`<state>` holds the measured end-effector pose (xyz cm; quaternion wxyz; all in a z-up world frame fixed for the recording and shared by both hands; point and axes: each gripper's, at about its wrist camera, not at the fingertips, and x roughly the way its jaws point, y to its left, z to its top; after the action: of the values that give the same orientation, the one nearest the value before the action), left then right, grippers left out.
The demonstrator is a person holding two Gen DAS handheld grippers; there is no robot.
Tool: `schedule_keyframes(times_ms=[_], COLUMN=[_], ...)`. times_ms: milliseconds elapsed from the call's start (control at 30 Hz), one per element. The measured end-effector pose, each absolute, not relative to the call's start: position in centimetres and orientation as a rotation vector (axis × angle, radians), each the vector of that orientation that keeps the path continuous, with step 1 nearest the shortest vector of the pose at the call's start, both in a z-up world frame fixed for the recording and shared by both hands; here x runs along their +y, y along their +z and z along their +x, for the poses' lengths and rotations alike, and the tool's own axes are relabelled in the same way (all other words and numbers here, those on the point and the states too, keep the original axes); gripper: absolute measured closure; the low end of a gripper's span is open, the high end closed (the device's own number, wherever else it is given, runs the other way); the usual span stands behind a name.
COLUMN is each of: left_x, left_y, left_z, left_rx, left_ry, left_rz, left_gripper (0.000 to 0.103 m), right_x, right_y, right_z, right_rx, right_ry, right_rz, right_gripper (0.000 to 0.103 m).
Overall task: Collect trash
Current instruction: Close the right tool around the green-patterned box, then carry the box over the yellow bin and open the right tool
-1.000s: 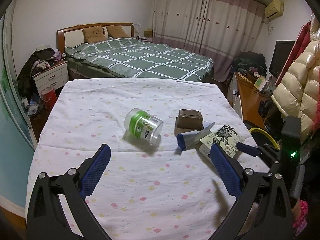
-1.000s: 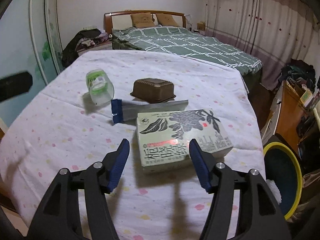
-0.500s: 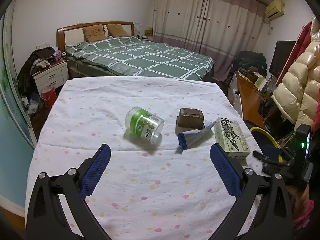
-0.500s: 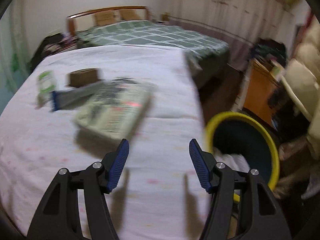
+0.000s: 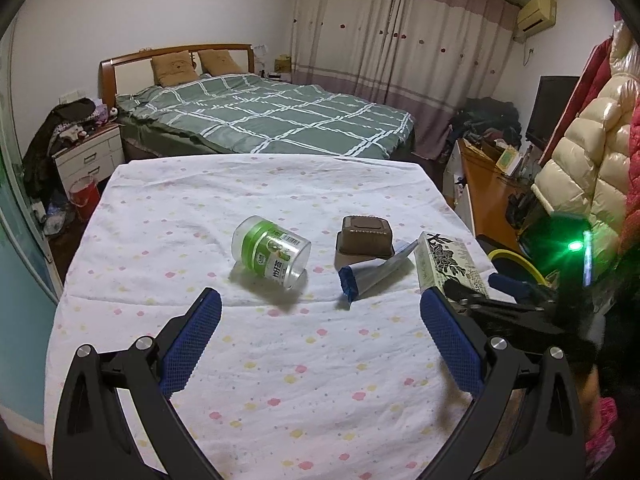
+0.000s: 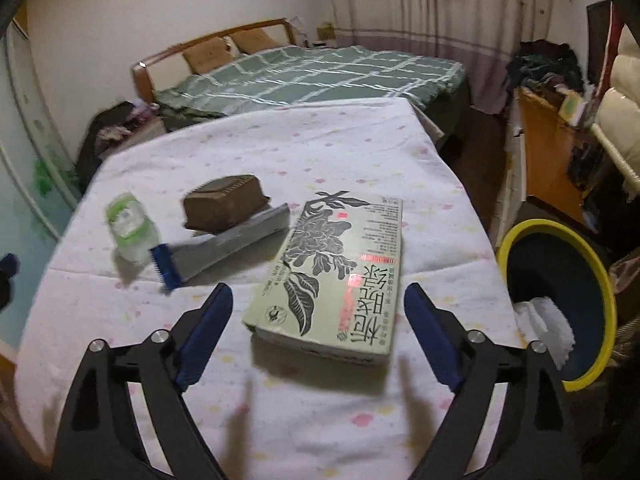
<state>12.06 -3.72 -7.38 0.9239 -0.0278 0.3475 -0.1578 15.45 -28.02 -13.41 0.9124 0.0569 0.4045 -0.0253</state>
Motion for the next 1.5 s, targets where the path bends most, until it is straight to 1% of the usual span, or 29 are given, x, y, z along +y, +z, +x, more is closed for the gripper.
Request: schedule_keyframes(times_ms=[333,367,433,467,600,1100,1300,1500], left_x=[-2.2,-2.2,-2.5,-2.6,-3.1,-5.6,-6.3,-7.1], left_y=[-8.4,-8.4,-8.5,-8.6,-8.9,-8.9,-8.8,-8.5], left_z=[13.0,13.0,13.1,13.2,13.5,13.4,13.4,13.3], left_rx=[0.729,0.731,0.733,0.735,0.747,0.758,0.760,0.754], left_ry=[-0.339,-0.341,-0.343,-0.343,-0.344,-0.343,-0.344,-0.341], left_rz=[-0.116,-0.117,-0.112,-0.107,-0.100,-0.053,-0.049,-0.033], left_gripper=[0.005,0.005,0.005,0.005,0.005,0.005,0.005,0.005], right_x=[-26.4,-26.6,-27.7,-28.3,-29.9,-32.9,-33.7,-37.2], right_y=[-16.3,-16.4,-16.2,-16.0,-14.9,-9.3,-8.2,-6.9], right_z=[17.2,17.3,17.0,16.8,15.7,9.6,8.4,7.3], right_rx=[0.907,0.909,0.886,0.872,0.843,0.761,0.744,0.692], right_ry=[-0.106,-0.107,-0.115,-0.130,-0.096,0.067,0.096,0.021], right_rz=[0.081,0.090,0.137,0.137,0.155,0.134,0.144,0.167], right_gripper=[0.016,0.017,0.028,0.030,0.031,0.033,0.033,0.033])
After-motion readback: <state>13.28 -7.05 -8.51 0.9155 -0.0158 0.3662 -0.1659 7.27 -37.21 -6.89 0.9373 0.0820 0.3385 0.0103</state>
